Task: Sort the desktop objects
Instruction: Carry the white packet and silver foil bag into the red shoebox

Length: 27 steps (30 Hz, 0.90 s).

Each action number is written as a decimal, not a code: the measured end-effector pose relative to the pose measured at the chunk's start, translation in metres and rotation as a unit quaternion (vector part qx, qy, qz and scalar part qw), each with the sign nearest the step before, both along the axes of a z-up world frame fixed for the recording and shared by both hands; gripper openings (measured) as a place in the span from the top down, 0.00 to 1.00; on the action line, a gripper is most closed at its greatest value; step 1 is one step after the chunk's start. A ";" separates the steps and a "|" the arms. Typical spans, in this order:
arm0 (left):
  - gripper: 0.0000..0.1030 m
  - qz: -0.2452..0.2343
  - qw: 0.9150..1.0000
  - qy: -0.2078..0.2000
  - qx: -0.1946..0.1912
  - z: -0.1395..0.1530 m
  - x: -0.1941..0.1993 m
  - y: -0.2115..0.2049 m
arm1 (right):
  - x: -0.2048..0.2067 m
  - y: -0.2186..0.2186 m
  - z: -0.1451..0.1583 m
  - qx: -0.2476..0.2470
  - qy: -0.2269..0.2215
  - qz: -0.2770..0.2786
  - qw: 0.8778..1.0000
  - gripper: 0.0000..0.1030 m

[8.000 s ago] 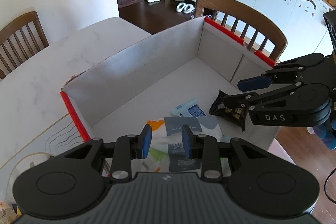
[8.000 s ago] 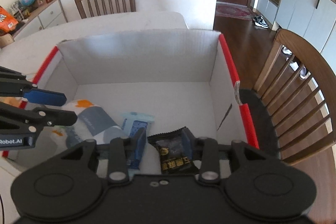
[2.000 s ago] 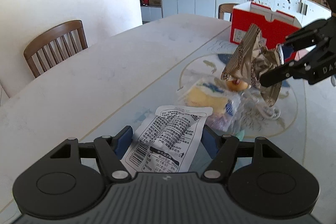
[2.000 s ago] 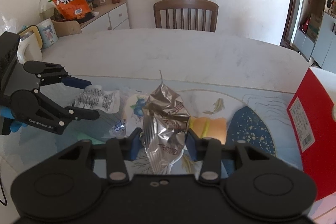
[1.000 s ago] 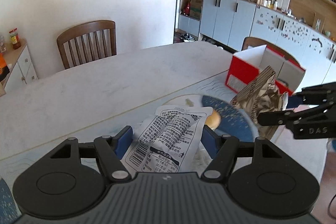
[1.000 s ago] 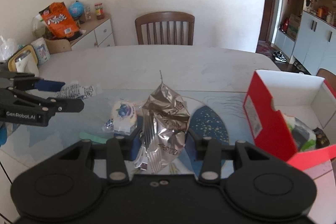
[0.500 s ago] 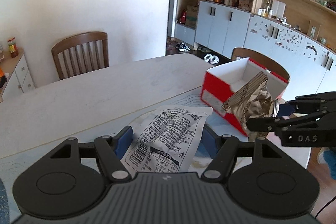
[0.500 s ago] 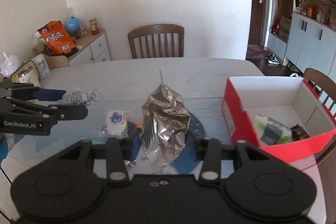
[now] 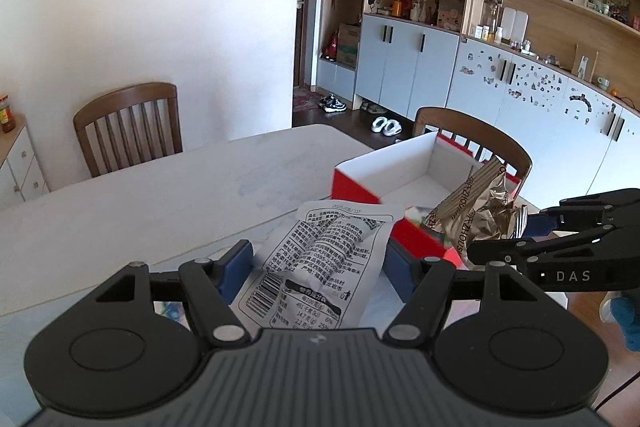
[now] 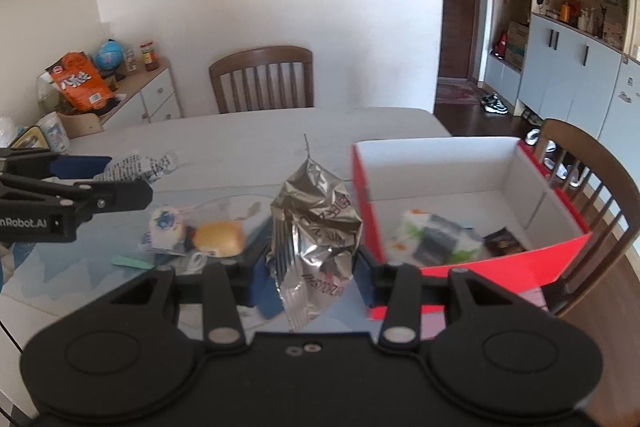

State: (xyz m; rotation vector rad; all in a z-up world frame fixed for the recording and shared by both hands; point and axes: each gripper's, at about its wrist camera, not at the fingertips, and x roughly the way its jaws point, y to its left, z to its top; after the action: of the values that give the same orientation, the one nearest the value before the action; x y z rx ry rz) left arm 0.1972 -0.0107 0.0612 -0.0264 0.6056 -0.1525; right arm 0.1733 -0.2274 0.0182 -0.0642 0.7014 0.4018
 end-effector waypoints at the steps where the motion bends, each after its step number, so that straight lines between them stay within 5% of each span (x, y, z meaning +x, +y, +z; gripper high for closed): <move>1: 0.32 -0.001 1.000 -0.001 0.001 0.002 0.002 -0.006 | 0.002 -0.005 0.001 0.000 0.000 -0.001 1.000 0.57; 27: 0.32 0.057 0.997 0.026 -0.040 -0.002 0.094 -0.119 | 0.076 -0.113 -0.009 0.010 0.017 -0.021 1.000 0.57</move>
State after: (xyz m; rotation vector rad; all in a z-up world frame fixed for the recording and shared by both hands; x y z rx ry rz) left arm 0.2914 -0.1296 0.0593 -0.1437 0.6482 -0.0650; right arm 0.2496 -0.3404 0.0089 -0.0237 0.7300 0.3701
